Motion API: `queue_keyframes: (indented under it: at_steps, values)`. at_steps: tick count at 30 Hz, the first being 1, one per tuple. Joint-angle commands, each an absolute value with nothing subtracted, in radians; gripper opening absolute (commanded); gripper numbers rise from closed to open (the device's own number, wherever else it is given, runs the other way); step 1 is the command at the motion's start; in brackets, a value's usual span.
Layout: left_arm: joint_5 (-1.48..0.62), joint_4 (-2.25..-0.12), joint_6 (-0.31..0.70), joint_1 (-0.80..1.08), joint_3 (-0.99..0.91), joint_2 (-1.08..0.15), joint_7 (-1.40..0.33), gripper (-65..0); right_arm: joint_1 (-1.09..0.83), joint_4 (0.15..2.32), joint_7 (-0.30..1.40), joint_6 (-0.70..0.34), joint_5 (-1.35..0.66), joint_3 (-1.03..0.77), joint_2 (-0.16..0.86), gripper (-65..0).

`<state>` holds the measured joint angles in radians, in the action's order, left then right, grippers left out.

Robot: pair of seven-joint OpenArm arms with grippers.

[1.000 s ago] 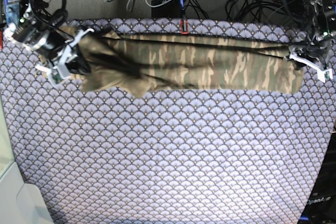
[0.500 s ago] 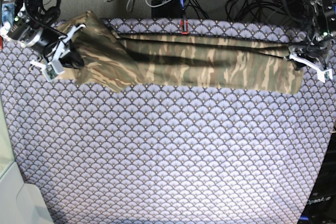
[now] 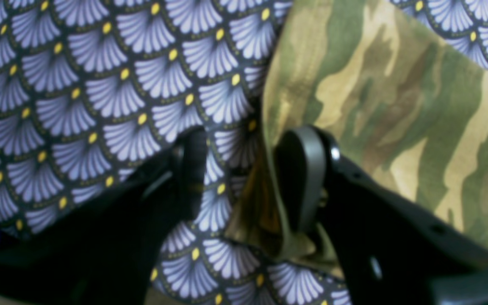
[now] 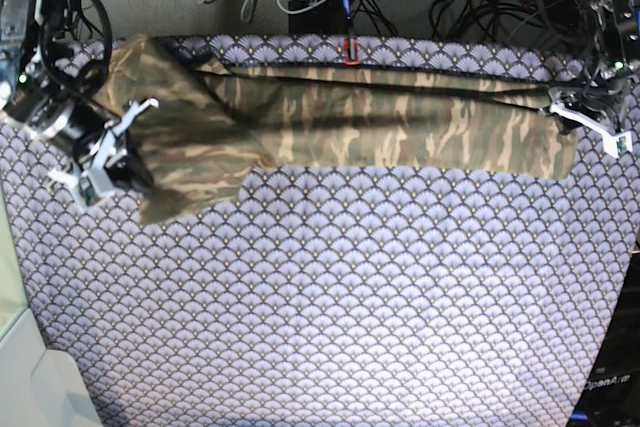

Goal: Fold the T-shirt properly

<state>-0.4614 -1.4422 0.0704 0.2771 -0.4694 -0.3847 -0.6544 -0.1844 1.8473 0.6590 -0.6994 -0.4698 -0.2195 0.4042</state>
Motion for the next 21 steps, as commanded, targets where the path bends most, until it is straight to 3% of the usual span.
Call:
queue_keyframes:
  at_steps: [1,9,21]
  values:
    - [-0.463,-1.455,0.064,0.275,-0.475,-0.400,-0.638,-35.2,-0.139,1.853,0.659,-0.698,-0.483,-0.226,0.420,-65.0]
    - [-0.463,-1.455,0.064,0.277,-0.473,-0.398,-0.641,-35.2,0.068,1.684,0.716,-0.698,-0.484,-0.082,0.441,-65.0]
    - [-0.463,-1.455,0.064,0.278,-0.479,-0.398,-0.642,-35.2,0.082,1.630,0.638,-0.698,-0.487,0.117,0.464,-65.0]
